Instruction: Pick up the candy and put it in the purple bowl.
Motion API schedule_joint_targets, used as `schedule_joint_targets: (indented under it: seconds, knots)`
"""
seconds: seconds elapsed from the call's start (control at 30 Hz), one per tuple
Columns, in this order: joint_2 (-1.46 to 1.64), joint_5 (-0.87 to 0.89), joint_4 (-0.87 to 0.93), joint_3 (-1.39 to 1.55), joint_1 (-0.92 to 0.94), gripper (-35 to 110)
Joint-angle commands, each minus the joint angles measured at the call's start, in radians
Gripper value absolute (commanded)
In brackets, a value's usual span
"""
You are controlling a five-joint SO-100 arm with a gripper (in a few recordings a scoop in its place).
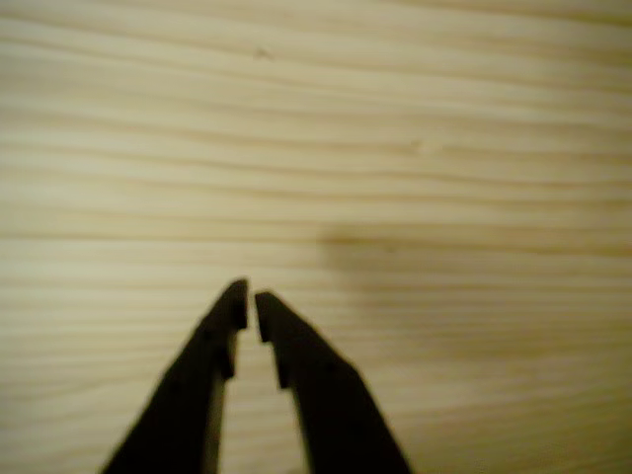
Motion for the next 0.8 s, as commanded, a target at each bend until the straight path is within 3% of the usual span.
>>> schedule_joint_targets:
  seconds: [0.0,0.37,0.77]
  knots:
    - [-0.005,-0.015,-0.034,-0.109,0.002,-1]
    - [-0.137,0.008,-0.044,-0.256,-0.063,-1]
    - [-0.268,0.025,0.08,-0.563,-0.238,-1]
